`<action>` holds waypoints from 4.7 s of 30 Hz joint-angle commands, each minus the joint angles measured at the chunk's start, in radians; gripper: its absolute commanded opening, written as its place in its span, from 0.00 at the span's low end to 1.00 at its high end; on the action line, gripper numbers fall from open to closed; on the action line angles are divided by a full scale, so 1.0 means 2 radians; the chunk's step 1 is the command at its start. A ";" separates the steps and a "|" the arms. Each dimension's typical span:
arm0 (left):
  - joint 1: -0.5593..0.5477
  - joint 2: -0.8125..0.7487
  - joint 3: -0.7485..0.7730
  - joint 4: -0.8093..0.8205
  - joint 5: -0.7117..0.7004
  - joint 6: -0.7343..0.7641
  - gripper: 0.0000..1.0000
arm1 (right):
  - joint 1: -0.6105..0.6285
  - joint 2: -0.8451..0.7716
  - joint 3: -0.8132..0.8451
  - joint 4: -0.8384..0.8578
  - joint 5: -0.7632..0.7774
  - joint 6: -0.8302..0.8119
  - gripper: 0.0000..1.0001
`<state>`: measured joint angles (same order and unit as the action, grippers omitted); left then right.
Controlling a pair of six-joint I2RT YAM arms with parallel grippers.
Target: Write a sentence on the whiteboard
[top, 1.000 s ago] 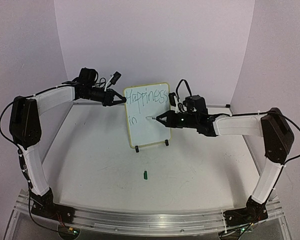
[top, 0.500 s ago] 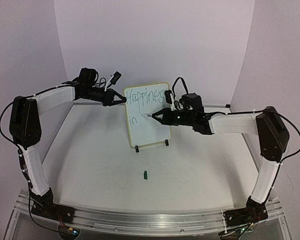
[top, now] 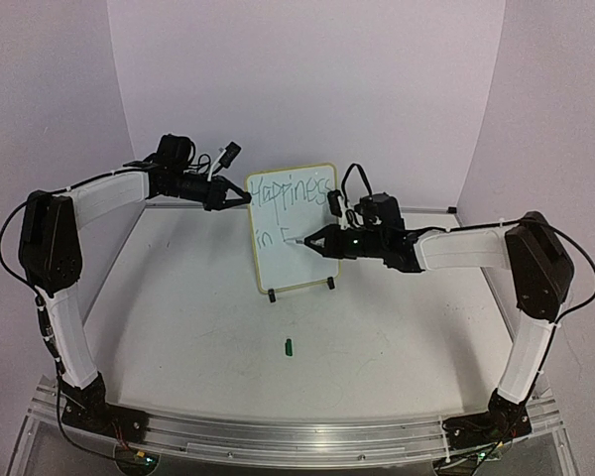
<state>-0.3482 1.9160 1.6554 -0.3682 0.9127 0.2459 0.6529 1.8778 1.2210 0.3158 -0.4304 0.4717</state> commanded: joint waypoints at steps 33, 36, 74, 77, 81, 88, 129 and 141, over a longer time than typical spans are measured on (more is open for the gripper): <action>-0.022 0.015 -0.019 -0.073 -0.022 0.015 0.00 | -0.002 -0.021 -0.015 -0.009 0.043 -0.006 0.00; -0.022 0.015 -0.019 -0.073 -0.022 0.015 0.00 | -0.001 -0.015 -0.021 -0.012 0.041 -0.006 0.00; -0.026 0.009 -0.020 -0.075 -0.025 0.016 0.00 | 0.010 -0.067 -0.026 0.010 0.062 0.004 0.00; -0.026 0.008 -0.020 -0.076 -0.026 0.016 0.00 | 0.010 -0.059 -0.018 0.002 0.068 0.003 0.00; -0.026 0.007 -0.020 -0.076 -0.027 0.017 0.00 | 0.010 -0.054 -0.014 -0.003 0.080 0.002 0.00; -0.026 0.007 -0.020 -0.076 -0.027 0.017 0.00 | 0.010 -0.046 -0.004 -0.006 0.086 0.001 0.00; -0.027 0.003 -0.020 -0.077 -0.027 0.017 0.00 | 0.008 -0.085 -0.019 -0.030 0.069 -0.030 0.00; -0.027 0.002 -0.020 -0.076 -0.026 0.016 0.00 | 0.008 -0.056 0.014 -0.014 0.080 -0.030 0.00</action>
<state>-0.3740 1.9102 1.6554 -0.3609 0.8948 0.2546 0.6727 1.7473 1.1885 0.2466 -0.2803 0.4205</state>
